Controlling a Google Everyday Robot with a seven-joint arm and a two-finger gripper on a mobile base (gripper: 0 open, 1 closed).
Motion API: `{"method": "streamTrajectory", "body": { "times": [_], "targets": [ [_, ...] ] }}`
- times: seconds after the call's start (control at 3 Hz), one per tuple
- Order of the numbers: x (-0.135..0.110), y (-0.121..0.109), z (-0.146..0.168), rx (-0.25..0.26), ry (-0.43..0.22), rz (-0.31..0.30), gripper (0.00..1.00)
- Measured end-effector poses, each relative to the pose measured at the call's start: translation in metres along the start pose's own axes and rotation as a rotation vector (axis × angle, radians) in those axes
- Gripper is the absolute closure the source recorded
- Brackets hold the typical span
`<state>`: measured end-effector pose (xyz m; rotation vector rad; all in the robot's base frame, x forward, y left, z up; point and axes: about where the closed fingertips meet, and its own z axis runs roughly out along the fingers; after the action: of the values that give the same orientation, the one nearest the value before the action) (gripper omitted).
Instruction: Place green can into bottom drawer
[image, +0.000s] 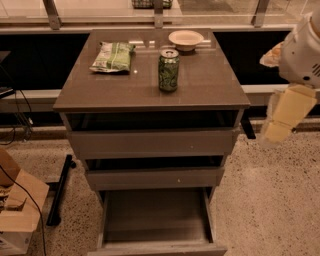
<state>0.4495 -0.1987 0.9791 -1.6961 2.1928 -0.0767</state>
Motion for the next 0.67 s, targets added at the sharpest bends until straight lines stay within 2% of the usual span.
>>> {"method": "streamTrajectory", "body": {
  "times": [0.33, 0.67],
  "targets": [
    [-0.038, -0.003, 0.013, -0.008, -0.064, 0.022, 0.0],
    [-0.091, -0.02, 0.021, -0.004, -0.139, 0.028, 0.0]
  ]
}}
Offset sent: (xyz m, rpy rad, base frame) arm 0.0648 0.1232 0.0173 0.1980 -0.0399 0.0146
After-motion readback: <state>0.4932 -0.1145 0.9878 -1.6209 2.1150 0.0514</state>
